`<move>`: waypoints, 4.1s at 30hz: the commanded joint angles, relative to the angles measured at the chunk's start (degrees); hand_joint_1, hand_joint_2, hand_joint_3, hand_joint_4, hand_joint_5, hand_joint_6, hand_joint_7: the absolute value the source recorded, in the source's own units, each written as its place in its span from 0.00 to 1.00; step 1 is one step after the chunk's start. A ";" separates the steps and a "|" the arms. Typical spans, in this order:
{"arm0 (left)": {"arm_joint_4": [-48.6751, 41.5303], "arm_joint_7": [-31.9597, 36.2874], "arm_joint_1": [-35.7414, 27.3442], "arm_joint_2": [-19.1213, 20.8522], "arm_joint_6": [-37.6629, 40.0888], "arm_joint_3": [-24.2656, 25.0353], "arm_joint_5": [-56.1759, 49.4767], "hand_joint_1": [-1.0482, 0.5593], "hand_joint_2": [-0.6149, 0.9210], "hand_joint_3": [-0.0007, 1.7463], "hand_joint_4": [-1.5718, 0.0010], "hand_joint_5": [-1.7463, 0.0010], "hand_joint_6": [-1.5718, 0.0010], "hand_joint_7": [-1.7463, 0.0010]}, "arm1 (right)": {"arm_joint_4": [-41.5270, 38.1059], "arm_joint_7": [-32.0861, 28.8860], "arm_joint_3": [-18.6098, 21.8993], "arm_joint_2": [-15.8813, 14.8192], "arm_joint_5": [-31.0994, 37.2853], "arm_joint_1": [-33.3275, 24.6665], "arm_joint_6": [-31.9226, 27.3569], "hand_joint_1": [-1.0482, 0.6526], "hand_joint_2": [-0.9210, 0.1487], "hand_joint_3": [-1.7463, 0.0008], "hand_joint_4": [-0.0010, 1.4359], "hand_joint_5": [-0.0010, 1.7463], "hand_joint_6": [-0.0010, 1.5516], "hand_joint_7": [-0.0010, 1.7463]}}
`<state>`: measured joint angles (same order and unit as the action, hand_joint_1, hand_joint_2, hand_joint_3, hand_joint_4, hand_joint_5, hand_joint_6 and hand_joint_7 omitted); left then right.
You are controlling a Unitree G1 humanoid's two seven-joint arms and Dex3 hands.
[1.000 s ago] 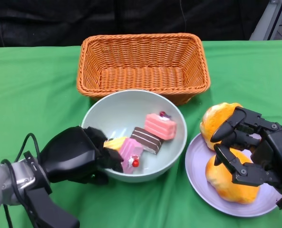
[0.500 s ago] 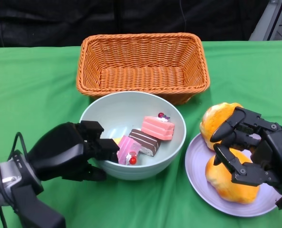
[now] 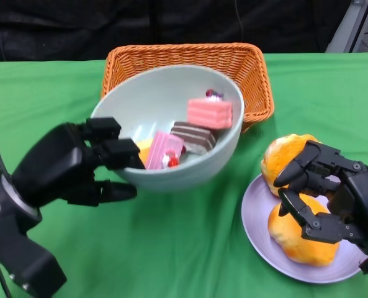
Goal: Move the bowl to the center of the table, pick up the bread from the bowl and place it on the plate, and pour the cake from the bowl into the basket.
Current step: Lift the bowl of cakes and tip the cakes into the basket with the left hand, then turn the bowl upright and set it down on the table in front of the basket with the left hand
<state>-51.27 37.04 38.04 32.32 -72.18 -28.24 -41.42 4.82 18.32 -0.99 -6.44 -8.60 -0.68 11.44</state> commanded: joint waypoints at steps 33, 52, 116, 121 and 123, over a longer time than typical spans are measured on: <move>-13.24 -67.65 24.04 -29.77 40.44 27.94 52.76 0.54 0.75 0.65 0.49 0.00 0.52 0.17 | 1.50 4.60 -3.73 -1.41 -0.28 -3.37 -0.86 0.52 0.34 0.46 0.50 0.97 0.41 0.81; -20.91 -64.14 31.66 -37.82 69.18 45.30 60.97 0.57 0.70 0.75 0.45 0.00 0.50 0.12 | 1.79 6.49 -2.63 -2.59 -1.31 -5.27 0.38 0.53 0.33 0.47 0.50 0.97 0.41 0.81; 6.58 -74.59 15.54 -24.49 49.40 35.40 49.04 0.52 0.76 0.58 0.50 0.00 0.54 0.12 | 3.00 6.04 -3.44 -1.77 -1.97 -5.21 1.17 0.50 0.30 0.53 0.51 0.98 0.42 0.82; 8.55 -73.08 9.47 -21.20 35.88 34.33 45.91 0.54 0.77 0.62 0.50 0.00 0.53 0.20 | 4.46 4.99 -3.74 -1.97 -1.63 -5.21 -1.13 0.50 0.32 0.51 0.51 0.98 0.42 0.83; 7.53 -72.36 7.08 -19.86 27.98 34.47 44.94 0.56 0.78 0.62 0.49 0.00 0.52 0.21 | 4.69 4.62 -3.79 -2.06 -1.31 -5.01 -1.71 0.51 0.33 0.50 0.51 0.97 0.42 0.83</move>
<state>-43.90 -36.58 46.46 10.75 -39.27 6.03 3.86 8.39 23.38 -4.99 -7.93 -10.42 -5.83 10.20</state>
